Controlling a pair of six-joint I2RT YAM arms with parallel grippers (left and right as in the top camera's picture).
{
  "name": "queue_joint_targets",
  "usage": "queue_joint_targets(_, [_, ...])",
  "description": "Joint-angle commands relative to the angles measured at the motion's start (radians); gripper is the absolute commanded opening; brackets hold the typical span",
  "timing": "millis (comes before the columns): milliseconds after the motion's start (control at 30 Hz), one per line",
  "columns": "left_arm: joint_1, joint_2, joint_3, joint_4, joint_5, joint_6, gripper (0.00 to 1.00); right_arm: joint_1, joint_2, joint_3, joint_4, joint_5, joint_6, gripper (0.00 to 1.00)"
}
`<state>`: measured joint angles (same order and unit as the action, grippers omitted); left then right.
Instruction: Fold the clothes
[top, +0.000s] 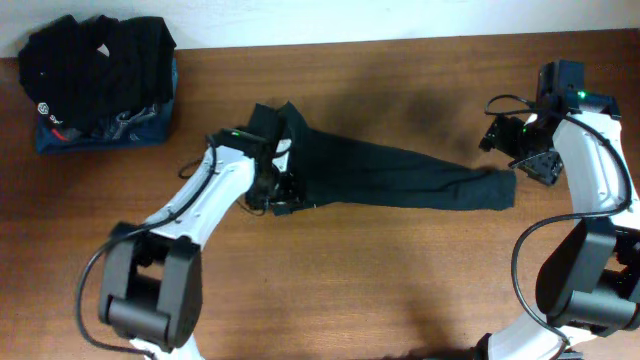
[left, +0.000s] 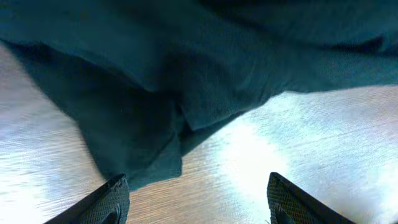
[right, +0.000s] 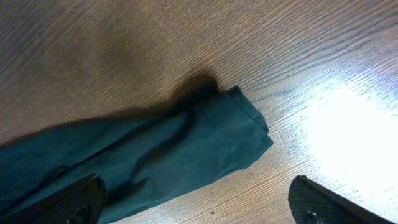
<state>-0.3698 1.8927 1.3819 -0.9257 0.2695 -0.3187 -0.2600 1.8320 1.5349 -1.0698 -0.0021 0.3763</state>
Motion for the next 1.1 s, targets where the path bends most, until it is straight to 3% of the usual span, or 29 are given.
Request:
queue_joint_targets(0, [-0.009,0.010,-0.009,-0.035,0.031,-0.003,0.71,-0.002,0.005,-0.007,0.000,0.034,-0.004,0.99])
queue_joint_targets(233, [-0.009,0.011,-0.022,-0.033,0.003,-0.002,0.72,-0.002,0.005,-0.007,-0.003,0.034,-0.004,0.99])
queue_joint_targets(400, [-0.009,0.014,-0.070,-0.002,-0.121,-0.002,0.72,-0.002,0.005,-0.007,-0.008,0.033,-0.004,0.99])
queue_joint_targets(700, [-0.007,0.043,-0.080,0.089,-0.079,0.093,0.69,-0.002,0.005,-0.007,-0.014,0.033,-0.004,0.99])
queue_joint_targets(800, [-0.007,0.043,-0.080,0.089,-0.080,0.093,0.55,-0.002,0.005,-0.007,-0.015,0.033,-0.004,0.99])
queue_joint_targets(1000, [-0.004,0.087,-0.080,0.072,-0.162,0.104,0.01,-0.002,0.005,-0.007,-0.026,0.034,-0.005,0.99])
queue_joint_targets(1067, [0.008,0.102,-0.080,0.043,-0.183,0.104,0.01,-0.002,0.005,-0.007,-0.029,0.034,-0.005,0.99])
